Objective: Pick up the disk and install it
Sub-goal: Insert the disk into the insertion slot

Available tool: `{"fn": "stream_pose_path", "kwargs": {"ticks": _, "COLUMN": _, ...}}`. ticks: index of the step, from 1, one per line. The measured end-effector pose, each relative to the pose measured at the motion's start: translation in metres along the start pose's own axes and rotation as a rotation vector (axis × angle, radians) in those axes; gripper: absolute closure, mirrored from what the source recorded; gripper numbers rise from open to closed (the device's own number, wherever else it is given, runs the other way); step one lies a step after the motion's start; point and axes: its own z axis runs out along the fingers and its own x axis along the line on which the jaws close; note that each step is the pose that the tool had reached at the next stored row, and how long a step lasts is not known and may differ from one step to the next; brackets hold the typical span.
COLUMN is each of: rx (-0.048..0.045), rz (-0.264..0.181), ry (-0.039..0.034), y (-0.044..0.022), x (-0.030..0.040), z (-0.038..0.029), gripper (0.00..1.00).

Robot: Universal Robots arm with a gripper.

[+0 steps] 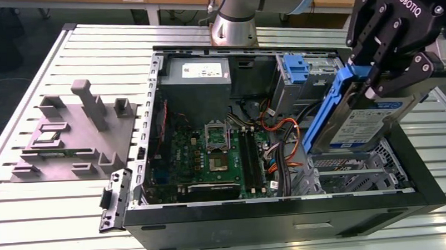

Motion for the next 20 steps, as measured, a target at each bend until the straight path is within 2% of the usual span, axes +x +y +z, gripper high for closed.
{"fn": "stream_pose_path", "kwargs": {"ticks": 11, "rx": 0.0, "rz": 0.007, "ry": 0.0002, "y": -0.0137, "x": 0.001, "z": 0.0035, "gripper": 0.64}}
{"fn": "stream_pose_path", "kwargs": {"ticks": 20, "rx": 0.0, "rz": 0.008, "ry": 0.0001, "y": -0.0154, "x": 0.0092, "z": 0.0079, "gripper": 0.64}}
